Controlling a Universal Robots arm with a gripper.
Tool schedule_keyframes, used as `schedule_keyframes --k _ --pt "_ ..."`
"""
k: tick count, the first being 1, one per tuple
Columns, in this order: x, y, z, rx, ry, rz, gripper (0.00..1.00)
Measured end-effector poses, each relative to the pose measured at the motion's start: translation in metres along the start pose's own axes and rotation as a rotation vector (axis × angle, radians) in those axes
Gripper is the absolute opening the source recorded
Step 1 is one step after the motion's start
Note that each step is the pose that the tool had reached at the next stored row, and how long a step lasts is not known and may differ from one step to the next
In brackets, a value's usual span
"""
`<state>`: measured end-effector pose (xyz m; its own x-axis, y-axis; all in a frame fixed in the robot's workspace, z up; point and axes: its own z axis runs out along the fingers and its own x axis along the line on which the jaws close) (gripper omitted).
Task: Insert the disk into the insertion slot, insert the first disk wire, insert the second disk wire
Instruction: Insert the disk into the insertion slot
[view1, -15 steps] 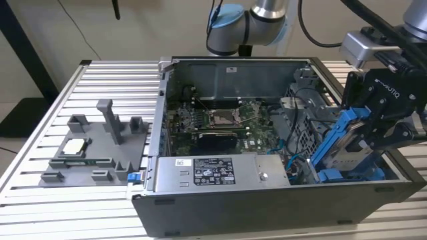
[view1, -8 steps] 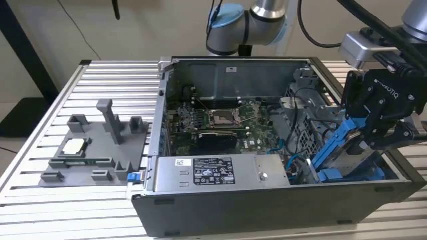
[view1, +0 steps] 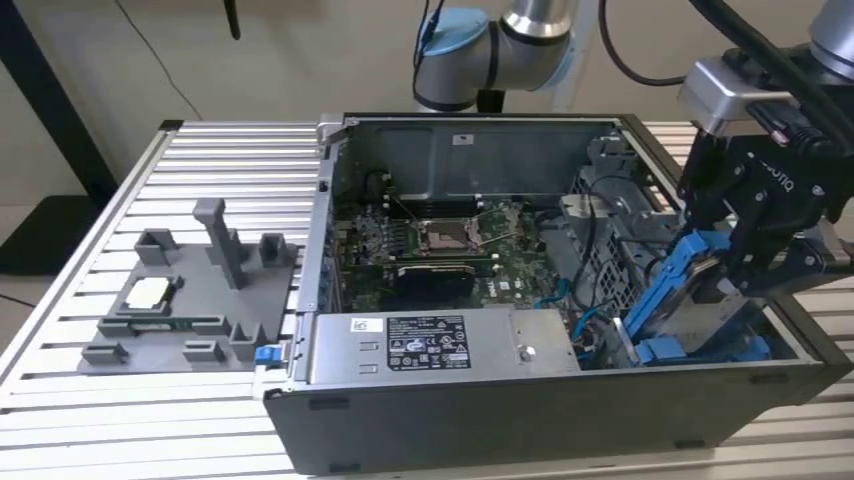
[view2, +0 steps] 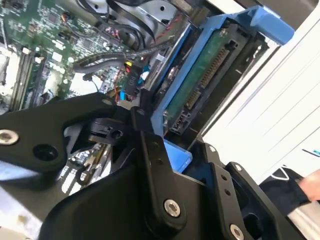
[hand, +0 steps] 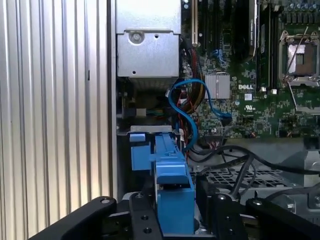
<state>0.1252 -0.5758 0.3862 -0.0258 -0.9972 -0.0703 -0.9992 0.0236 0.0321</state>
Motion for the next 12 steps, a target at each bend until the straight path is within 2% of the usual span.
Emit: schedule_keyframes --k 2,3,5,8,12 --pt "0.0002 0.0 -0.0001 0.0002 -0.0025 0.003 0.48" --pt "0.0002 0.0 -0.0001 0.0003 -0.0027 0.004 0.55" --pt "0.0003 0.0004 0.0 0.0006 -0.0043 0.01 0.52" --pt "0.0007 0.0004 0.0001 0.0011 -0.0052 0.016 0.34" --pt "0.0015 0.0004 0.0 0.0013 -0.0067 0.02 0.34"
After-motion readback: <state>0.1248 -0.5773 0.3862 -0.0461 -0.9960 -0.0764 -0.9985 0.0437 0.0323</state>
